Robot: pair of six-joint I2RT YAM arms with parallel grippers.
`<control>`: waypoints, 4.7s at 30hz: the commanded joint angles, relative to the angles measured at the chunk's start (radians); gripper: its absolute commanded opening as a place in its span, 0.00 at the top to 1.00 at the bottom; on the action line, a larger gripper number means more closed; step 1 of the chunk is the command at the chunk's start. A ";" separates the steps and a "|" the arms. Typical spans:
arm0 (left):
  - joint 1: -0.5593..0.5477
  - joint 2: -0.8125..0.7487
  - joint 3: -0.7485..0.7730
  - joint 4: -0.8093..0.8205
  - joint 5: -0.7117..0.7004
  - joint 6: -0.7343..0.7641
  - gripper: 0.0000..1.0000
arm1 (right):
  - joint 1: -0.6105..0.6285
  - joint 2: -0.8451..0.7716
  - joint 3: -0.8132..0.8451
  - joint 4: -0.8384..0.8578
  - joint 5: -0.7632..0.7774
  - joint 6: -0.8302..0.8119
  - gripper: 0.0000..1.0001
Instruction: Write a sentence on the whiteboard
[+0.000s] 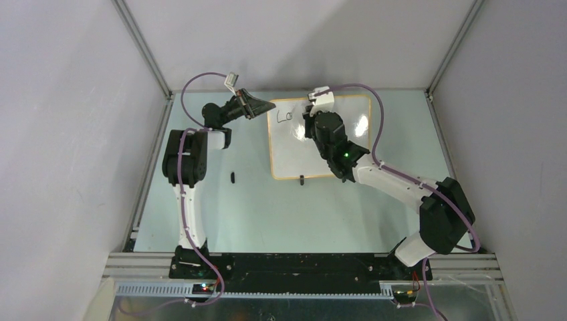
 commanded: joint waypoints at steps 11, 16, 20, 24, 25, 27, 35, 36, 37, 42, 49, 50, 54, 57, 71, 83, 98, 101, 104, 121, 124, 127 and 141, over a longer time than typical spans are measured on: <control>0.001 -0.021 0.020 0.061 0.001 -0.016 1.00 | -0.004 -0.016 0.046 -0.079 -0.071 0.082 1.00; 0.000 -0.021 0.021 0.061 0.000 -0.015 1.00 | -0.004 -0.022 0.048 -0.092 -0.087 0.098 1.00; 0.001 -0.021 0.022 0.061 0.000 -0.015 1.00 | -0.012 -0.006 0.066 -0.113 -0.099 0.106 1.00; 0.000 -0.022 0.019 0.062 0.000 -0.014 1.00 | -0.011 0.009 0.085 -0.124 -0.101 0.101 1.00; 0.000 -0.022 0.019 0.062 0.000 -0.015 1.00 | -0.012 0.012 0.088 -0.125 -0.101 0.100 1.00; -0.001 -0.023 0.018 0.062 0.001 -0.015 1.00 | -0.013 0.014 0.093 -0.126 -0.099 0.097 1.00; -0.001 -0.023 0.015 0.062 -0.001 -0.013 1.00 | -0.013 0.038 0.115 -0.153 -0.100 0.098 1.00; 0.000 -0.023 0.015 0.062 -0.001 -0.013 1.00 | -0.013 0.041 0.116 -0.155 -0.100 0.098 1.00; -0.001 -0.024 0.015 0.062 0.000 -0.013 1.00 | -0.013 0.043 0.121 -0.159 -0.100 0.098 1.00; 0.000 -0.024 0.015 0.062 0.001 -0.014 1.00 | -0.013 0.054 0.128 -0.167 -0.101 0.097 1.00; -0.001 -0.024 0.017 0.061 -0.001 -0.014 1.00 | -0.013 0.074 0.151 -0.174 -0.104 0.096 1.00; 0.000 -0.024 0.017 0.062 -0.001 -0.014 1.00 | -0.013 0.077 0.159 -0.177 -0.104 0.095 1.00; 0.000 -0.024 0.017 0.062 -0.001 -0.013 1.00 | -0.012 0.088 0.175 -0.183 -0.105 0.091 1.00; -0.001 -0.024 0.017 0.062 0.000 -0.013 1.00 | -0.012 0.091 0.178 -0.187 -0.104 0.092 1.00; -0.001 -0.024 0.018 0.062 0.000 -0.015 1.00 | -0.011 0.099 0.178 -0.197 -0.092 0.088 1.00; -0.001 -0.026 0.016 0.064 0.000 -0.013 1.00 | -0.012 0.113 0.194 -0.217 -0.072 0.081 1.00; -0.001 -0.026 0.015 0.063 0.000 -0.014 1.00 | -0.004 0.106 0.194 -0.274 -0.046 0.073 1.00; -0.001 -0.026 0.015 0.063 0.001 -0.014 1.00 | -0.001 0.107 0.194 -0.284 -0.040 0.070 1.00; -0.002 -0.026 0.016 0.062 0.000 -0.012 1.00 | 0.004 0.104 0.195 -0.298 -0.033 0.065 1.00; -0.004 -0.027 0.016 0.063 0.002 -0.012 1.00 | 0.006 0.095 0.192 -0.326 -0.012 0.049 1.00; -0.004 -0.027 0.016 0.063 0.002 -0.012 1.00 | 0.000 0.095 0.192 -0.309 -0.002 0.043 1.00; -0.003 -0.027 0.015 0.062 0.003 -0.010 1.00 | -0.008 0.093 0.192 -0.300 -0.006 0.042 1.00; -0.005 -0.025 0.018 0.059 0.004 -0.011 1.00 | -0.028 0.106 0.223 -0.280 -0.033 0.044 1.00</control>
